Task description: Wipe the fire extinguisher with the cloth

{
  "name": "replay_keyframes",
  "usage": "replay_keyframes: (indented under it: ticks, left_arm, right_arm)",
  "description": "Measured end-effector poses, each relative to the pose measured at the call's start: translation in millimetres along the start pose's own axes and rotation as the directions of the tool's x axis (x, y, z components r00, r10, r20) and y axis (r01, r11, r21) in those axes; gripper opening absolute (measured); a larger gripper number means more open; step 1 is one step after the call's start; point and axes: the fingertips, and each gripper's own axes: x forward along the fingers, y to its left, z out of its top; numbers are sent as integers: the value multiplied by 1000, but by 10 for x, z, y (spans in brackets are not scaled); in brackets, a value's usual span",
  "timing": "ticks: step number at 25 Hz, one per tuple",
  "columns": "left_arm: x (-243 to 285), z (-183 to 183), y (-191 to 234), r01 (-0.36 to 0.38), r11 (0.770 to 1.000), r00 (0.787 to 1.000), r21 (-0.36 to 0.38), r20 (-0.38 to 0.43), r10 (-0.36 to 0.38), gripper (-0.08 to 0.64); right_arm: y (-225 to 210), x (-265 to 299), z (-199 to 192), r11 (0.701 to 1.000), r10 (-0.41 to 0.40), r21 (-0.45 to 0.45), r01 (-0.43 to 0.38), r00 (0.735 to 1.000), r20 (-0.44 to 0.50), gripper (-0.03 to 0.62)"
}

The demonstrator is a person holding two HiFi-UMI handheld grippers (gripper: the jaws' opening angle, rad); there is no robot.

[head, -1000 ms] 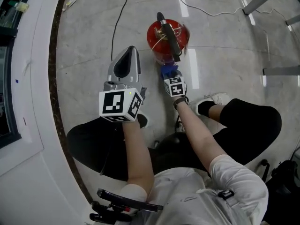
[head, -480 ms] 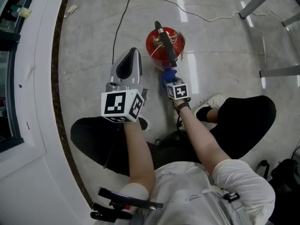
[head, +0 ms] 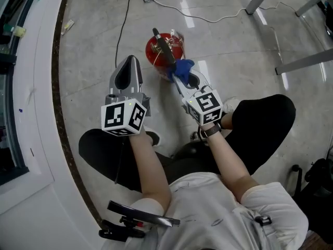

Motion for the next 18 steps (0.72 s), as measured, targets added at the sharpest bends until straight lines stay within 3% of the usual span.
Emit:
replay_keyframes:
  ticks: [3, 5, 7, 9, 11, 14, 18]
  left_arm:
    - [-47, -21, -43, -3, 1000, 1000, 16, -11, 3, 0]
    - [-77, -33, -44, 0, 1000, 1000, 20, -14, 0, 0]
    - [-88, -59, -30, 1, 1000, 1000, 19, -18, -1, 0]
    - [-81, -125, -24, 3, 1000, 999, 19, -32, -3, 0]
    - [-60, -224, -17, 7, 1000, 999, 20, -53, -6, 0]
    - [-30, -384, 32, 7, 1000, 996, 18, -84, -5, 0]
    - [7, -571, 112, 1, 1000, 992, 4, -123, 0, 0]
  right_arm:
    - [56, 91, 108, 997, 7, -82, -5, 1000, 21, 74]
    - [63, 108, -4, 997, 0, -74, 2, 1000, 19, 72]
    - [-9, 144, -341, 999, -15, 51, 18, 999, -47, 72]
    - [-154, 214, -766, 980, -35, 189, 57, 992, -121, 72]
    - [-291, 330, -1174, 976, -64, 193, 102, 979, -192, 72]
    - [-434, 504, -1906, 973, -100, 166, 161, 940, -326, 72]
    - [-600, 722, -2871, 938, -98, 242, 247, 862, -498, 74]
